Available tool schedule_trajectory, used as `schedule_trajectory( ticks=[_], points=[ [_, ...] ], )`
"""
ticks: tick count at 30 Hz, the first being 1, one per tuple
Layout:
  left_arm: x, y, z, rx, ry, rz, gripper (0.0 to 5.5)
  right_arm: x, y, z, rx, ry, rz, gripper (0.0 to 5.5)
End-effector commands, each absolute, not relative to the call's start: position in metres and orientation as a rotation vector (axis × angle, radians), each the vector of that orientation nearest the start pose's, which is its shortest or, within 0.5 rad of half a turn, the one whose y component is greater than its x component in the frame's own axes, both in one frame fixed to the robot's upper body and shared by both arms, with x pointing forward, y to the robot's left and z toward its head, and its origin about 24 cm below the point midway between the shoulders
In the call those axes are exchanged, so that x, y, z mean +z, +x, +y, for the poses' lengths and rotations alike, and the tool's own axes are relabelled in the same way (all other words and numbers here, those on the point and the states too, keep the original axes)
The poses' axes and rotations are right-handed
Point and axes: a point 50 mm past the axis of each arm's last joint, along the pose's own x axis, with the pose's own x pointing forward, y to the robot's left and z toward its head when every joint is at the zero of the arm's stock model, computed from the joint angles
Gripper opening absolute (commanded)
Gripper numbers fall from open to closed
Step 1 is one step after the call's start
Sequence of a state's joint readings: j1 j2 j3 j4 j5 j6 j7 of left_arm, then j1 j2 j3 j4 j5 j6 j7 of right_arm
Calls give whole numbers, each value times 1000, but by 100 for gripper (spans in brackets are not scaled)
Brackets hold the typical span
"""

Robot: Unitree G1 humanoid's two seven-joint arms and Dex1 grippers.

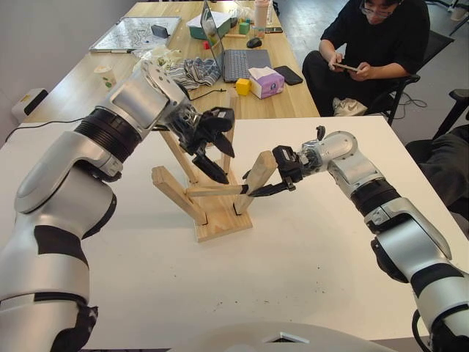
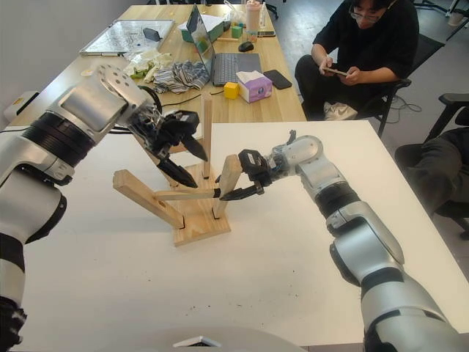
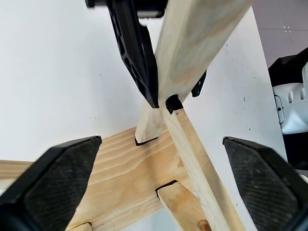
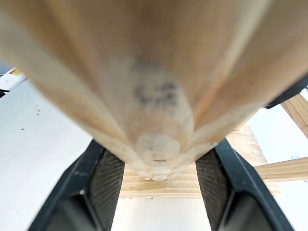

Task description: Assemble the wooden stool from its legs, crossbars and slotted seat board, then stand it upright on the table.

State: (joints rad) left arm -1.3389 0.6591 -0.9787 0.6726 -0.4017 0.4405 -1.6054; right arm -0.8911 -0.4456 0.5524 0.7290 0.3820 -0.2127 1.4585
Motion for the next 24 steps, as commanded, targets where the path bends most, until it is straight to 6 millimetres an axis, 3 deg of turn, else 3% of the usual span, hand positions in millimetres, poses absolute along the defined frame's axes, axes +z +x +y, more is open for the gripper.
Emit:
schedule_trajectory(
  ticks=[1, 9, 24],
  points=[
    [216, 357, 127, -1566, 743, 899, 466, 53, 316, -130, 1703, -650, 585, 203],
    [200, 357, 137, -1558, 734, 981, 466, 51, 316, -129, 1701, -645, 582, 203],
    [222, 361, 133, -1548, 601, 890, 466, 51, 318, -132, 1684, -646, 590, 203]
  ],
)
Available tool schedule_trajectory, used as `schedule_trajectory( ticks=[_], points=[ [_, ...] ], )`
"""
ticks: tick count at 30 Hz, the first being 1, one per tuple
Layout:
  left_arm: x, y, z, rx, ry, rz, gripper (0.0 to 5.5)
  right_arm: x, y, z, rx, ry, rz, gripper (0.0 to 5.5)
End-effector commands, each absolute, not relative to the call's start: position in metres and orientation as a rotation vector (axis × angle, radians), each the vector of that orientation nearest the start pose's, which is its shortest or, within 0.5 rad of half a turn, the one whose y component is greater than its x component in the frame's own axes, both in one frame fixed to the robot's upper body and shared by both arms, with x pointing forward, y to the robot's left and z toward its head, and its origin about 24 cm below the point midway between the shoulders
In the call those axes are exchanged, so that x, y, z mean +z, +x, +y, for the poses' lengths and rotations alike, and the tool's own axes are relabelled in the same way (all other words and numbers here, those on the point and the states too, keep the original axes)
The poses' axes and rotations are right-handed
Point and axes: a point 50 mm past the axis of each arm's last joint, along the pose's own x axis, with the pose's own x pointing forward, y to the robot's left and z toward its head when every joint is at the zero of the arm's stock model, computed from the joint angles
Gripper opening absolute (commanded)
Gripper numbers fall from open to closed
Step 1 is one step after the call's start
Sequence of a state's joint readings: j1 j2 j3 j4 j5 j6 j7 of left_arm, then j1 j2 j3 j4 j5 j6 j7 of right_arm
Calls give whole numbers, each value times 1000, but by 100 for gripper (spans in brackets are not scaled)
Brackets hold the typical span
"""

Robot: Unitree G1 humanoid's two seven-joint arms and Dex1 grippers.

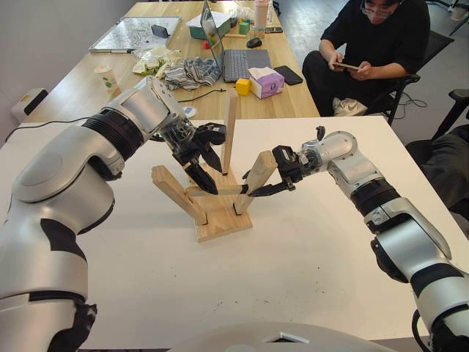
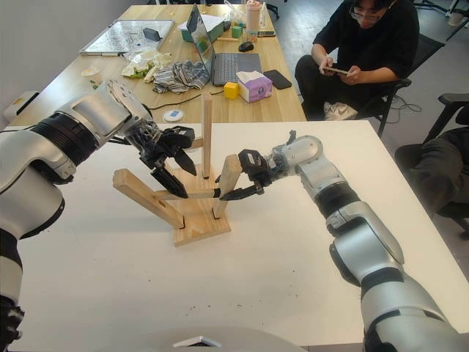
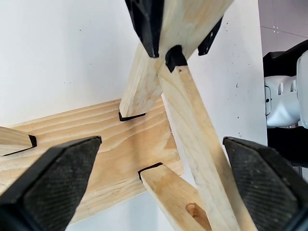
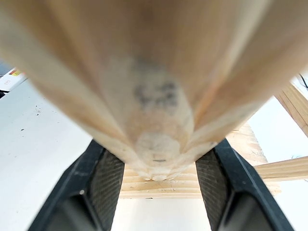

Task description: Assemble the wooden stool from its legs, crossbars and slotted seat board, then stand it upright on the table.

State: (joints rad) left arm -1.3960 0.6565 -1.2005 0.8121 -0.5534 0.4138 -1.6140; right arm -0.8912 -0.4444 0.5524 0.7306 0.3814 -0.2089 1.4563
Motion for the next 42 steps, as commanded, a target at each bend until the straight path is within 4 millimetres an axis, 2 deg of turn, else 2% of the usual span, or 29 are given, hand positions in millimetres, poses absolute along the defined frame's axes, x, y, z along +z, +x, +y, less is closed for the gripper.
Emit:
schedule_trajectory(
  ticks=[1, 17, 27, 33, 42],
  points=[
    [223, 361, 133, -1546, 595, 884, 466, 51, 318, -132, 1682, -647, 591, 203],
    [207, 361, 149, -1504, 650, 973, 466, 50, 319, -134, 1671, -645, 594, 203],
    [180, 356, 164, -1475, 519, 1063, 466, 51, 319, -132, 1673, -643, 592, 203],
    [153, 351, 175, -1461, 472, 1144, 466, 51, 319, -131, 1679, -641, 590, 203],
    [126, 340, 176, -1483, 368, 1209, 466, 55, 321, -129, 1682, -643, 579, 203]
  ],
)
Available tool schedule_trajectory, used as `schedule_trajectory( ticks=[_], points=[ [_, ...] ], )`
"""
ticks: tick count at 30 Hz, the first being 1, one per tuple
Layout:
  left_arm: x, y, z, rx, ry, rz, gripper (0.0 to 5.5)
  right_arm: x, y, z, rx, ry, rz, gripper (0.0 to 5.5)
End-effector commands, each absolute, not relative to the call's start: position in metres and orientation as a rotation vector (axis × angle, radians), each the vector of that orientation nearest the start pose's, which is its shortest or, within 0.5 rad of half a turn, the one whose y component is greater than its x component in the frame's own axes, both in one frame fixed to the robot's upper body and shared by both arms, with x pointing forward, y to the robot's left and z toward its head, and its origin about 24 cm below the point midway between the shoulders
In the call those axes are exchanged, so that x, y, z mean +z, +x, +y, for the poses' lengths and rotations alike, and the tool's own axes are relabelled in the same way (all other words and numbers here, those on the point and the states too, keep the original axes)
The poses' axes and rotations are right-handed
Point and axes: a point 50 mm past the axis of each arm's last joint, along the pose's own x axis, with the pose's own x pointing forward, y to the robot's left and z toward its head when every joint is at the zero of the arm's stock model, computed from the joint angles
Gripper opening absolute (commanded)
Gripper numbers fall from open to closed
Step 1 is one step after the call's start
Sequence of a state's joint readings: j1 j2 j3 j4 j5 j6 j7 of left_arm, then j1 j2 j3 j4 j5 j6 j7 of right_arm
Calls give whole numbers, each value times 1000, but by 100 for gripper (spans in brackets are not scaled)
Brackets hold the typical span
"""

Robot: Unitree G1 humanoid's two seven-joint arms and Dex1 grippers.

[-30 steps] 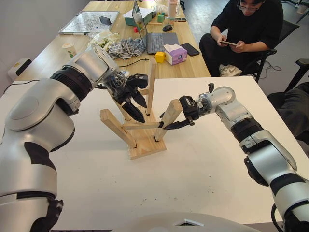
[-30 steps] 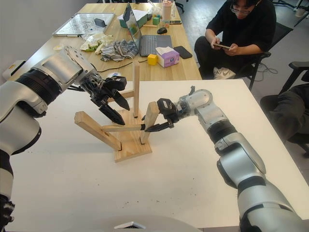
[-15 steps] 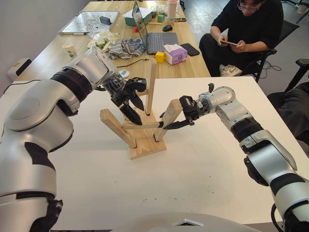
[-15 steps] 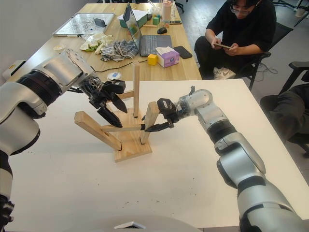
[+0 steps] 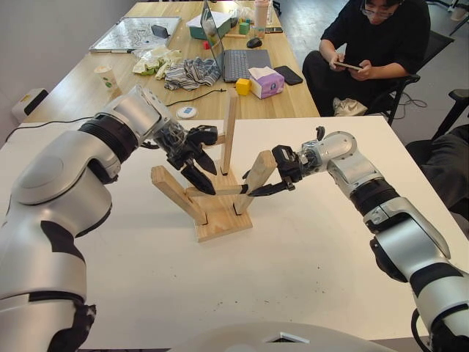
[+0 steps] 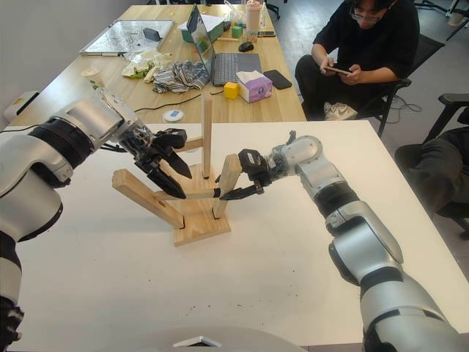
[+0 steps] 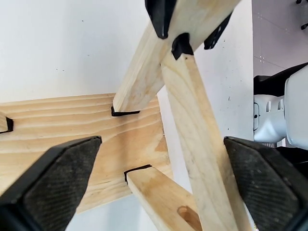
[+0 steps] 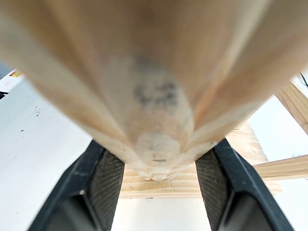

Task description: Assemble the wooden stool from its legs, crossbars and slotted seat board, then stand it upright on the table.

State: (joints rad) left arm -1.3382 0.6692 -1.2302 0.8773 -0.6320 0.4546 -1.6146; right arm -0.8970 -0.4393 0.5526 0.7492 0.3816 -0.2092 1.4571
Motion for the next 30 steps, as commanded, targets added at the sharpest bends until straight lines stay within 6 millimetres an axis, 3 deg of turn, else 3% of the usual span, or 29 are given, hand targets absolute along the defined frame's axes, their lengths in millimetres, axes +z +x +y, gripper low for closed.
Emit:
schedule_trajectory(
  ticks=[1, 6, 11, 19, 22, 24, 27, 30],
  points=[
    [124, 339, 176, -1487, 359, 1207, 466, 55, 321, -129, 1682, -642, 578, 203],
    [142, 346, 167, -1505, 294, 1097, 466, 56, 322, -128, 1687, -645, 579, 203],
    [189, 351, 154, -1569, 289, 891, 466, 57, 322, -129, 1689, -639, 582, 203],
    [265, 339, 150, -1665, 319, 564, 466, 57, 321, -132, 1696, -641, 601, 203],
    [295, 334, 164, -1621, 471, 383, 466, 62, 323, -128, 1679, -631, 587, 203],
    [312, 322, 172, -1627, 464, 310, 466, 67, 324, -125, 1672, -609, 569, 203],
    [316, 308, 189, -1607, 454, 256, 466, 71, 327, -124, 1653, -587, 557, 203],
    [323, 304, 209, -1540, 406, 195, 466, 77, 328, -124, 1650, -582, 549, 272]
  ],
)
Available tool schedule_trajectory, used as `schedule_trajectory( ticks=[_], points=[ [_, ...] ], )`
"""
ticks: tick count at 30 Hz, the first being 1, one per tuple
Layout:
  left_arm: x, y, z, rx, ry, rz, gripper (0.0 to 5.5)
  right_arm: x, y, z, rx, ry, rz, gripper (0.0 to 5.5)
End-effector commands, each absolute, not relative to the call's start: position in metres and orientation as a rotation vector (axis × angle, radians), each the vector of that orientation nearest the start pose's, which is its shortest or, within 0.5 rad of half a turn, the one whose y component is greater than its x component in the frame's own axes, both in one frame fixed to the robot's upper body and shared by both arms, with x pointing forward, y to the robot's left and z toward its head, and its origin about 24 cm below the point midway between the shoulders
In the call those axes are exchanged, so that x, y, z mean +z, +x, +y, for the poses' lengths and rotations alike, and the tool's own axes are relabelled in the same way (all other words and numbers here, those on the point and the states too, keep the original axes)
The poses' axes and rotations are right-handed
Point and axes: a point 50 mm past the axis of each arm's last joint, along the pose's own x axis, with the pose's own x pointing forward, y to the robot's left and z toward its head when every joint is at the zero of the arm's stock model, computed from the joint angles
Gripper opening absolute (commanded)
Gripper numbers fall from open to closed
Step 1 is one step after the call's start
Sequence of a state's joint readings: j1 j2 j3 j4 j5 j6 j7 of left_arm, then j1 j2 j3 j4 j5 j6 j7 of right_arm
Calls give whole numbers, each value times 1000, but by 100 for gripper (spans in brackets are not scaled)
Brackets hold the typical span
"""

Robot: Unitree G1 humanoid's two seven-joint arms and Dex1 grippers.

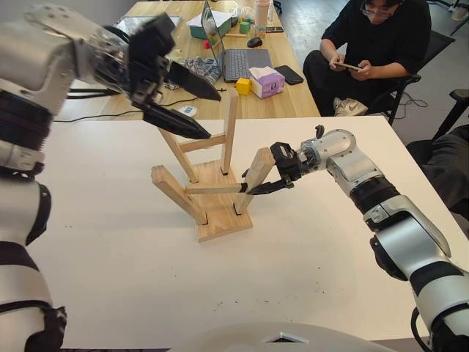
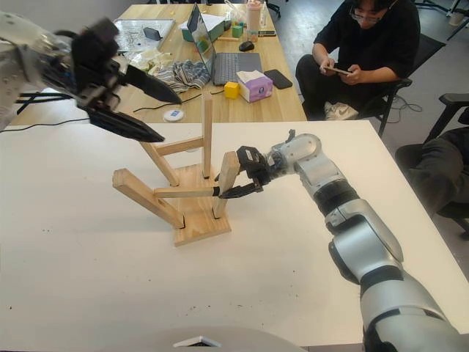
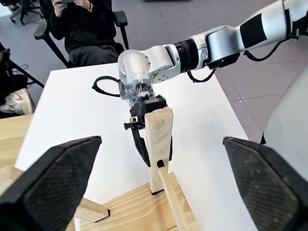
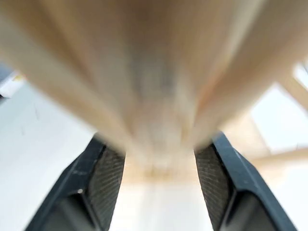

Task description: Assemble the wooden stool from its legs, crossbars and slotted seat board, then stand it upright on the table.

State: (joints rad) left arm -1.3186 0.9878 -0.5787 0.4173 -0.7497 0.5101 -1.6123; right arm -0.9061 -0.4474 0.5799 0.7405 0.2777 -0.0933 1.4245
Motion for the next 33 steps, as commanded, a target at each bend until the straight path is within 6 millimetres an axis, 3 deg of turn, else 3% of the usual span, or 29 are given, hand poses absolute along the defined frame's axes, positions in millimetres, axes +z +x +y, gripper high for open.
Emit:
schedule_trajectory(
  ticks=[1, 7, 11, 13, 15, 18, 19, 21, 24, 29, 33],
  points=[
    [324, 301, 216, -1521, 388, 180, 466, 79, 328, -123, 1650, -585, 548, 288],
    [309, 285, 246, -1401, 297, 172, 466, 92, 326, -132, 1618, -589, 498, 402],
    [293, 264, 266, -1349, 223, 164, 466, 110, 327, -173, 1507, -693, 491, 402],
    [282, 252, 278, -1307, 159, 173, 466, 147, 333, -197, 1404, -717, 440, 402],
    [272, 242, 285, -1262, 112, 177, 466, 194, 334, -205, 1347, -642, 321, 402],
    [253, 230, 297, -1166, 32, 219, 466, 274, 325, -200, 1407, -438, 115, 402],
    [246, 227, 301, -1117, 5, 254, 466, 293, 321, -194, 1427, -389, 39, 402],
    [225, 228, 305, -996, 59, 343, 466, 314, 316, -174, 1452, -305, -69, 402],
    [196, 225, 298, -968, 224, 353, 466, 306, 308, -139, 1459, -320, -20, 402],
    [154, 220, 287, -977, 259, 303, 466, 281, 291, -87, 1465, -490, 106, 402],
    [143, 220, 275, -1011, 193, 267, 466, 250, 280, -61, 1514, -666, 179, 402]
  ],
)
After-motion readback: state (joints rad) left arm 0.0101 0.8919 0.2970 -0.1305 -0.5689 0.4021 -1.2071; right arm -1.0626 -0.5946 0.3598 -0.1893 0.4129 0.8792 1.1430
